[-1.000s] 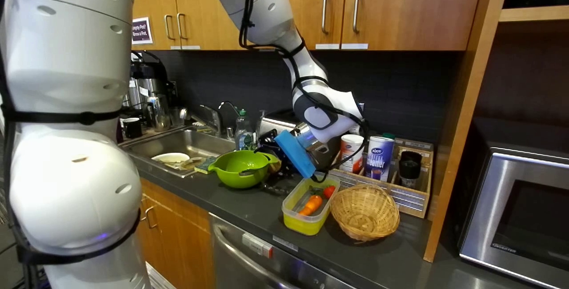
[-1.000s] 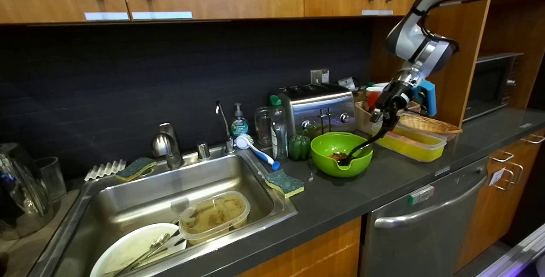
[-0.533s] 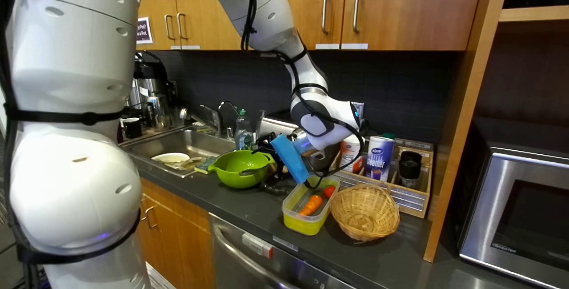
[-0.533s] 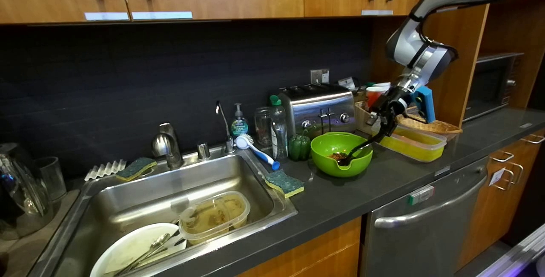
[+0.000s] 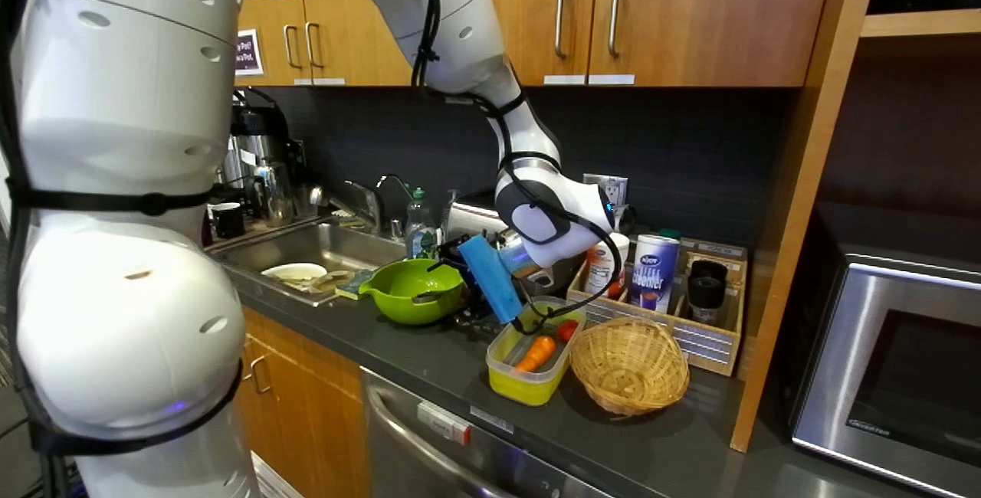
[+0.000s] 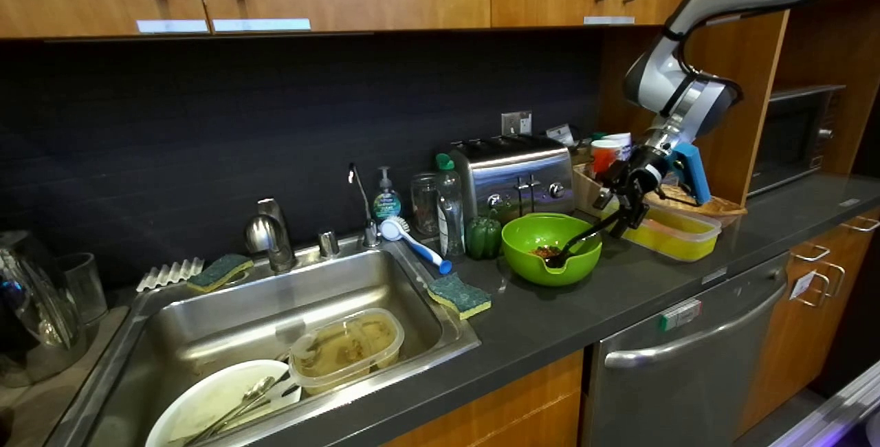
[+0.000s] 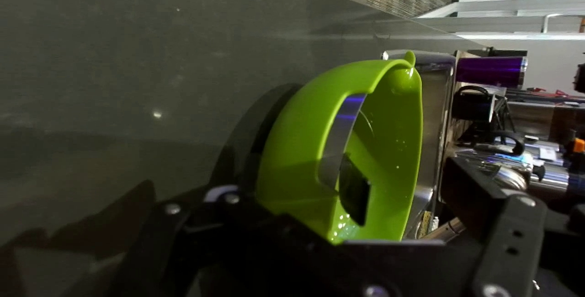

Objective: Use the spoon to scoop up contents from the green bowl and put them inside the sink

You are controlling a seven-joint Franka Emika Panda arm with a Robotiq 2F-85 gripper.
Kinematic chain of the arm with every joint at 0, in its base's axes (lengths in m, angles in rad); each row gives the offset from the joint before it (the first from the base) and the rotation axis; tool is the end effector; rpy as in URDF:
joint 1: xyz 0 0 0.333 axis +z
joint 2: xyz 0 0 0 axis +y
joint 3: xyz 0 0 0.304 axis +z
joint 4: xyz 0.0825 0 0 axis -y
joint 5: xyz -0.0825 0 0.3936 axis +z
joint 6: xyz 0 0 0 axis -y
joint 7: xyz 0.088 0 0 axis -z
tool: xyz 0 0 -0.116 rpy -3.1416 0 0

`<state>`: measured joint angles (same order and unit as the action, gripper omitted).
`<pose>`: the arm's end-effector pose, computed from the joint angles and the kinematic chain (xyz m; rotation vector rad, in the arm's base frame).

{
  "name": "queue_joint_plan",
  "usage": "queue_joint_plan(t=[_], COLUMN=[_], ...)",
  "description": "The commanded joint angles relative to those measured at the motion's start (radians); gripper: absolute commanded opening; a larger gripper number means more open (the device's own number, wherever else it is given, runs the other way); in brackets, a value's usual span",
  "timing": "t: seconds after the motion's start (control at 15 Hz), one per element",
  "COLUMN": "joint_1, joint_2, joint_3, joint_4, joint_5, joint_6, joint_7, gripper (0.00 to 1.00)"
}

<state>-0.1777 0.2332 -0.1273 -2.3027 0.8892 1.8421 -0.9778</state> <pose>0.4613 -0.0757 0.2051 -2.1988 -0.1095 0.1007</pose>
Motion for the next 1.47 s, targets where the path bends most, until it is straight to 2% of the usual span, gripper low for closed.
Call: queue_joint_plan(t=[0.0,0.13,0.53,0.73,1.4], joint_1=[0.005,0.004,0.003,0.004,0.011], joint_2=[-0.025,-0.025,-0.025,-0.024,-0.032], joint_3=[0.003,0.004,0.004,0.004,0.006], joint_4=[-0.023,-0.023,-0.021,-0.021,-0.020], joint_5=[0.014,0.016,0.015,0.014,0.008], joint_6=[0.016,0.015,0.014,0.015,0.030], joint_7=[0.040,0.046,0.055,0.059,0.080], gripper=[0.79,0.69,0.21,0.01,0.01])
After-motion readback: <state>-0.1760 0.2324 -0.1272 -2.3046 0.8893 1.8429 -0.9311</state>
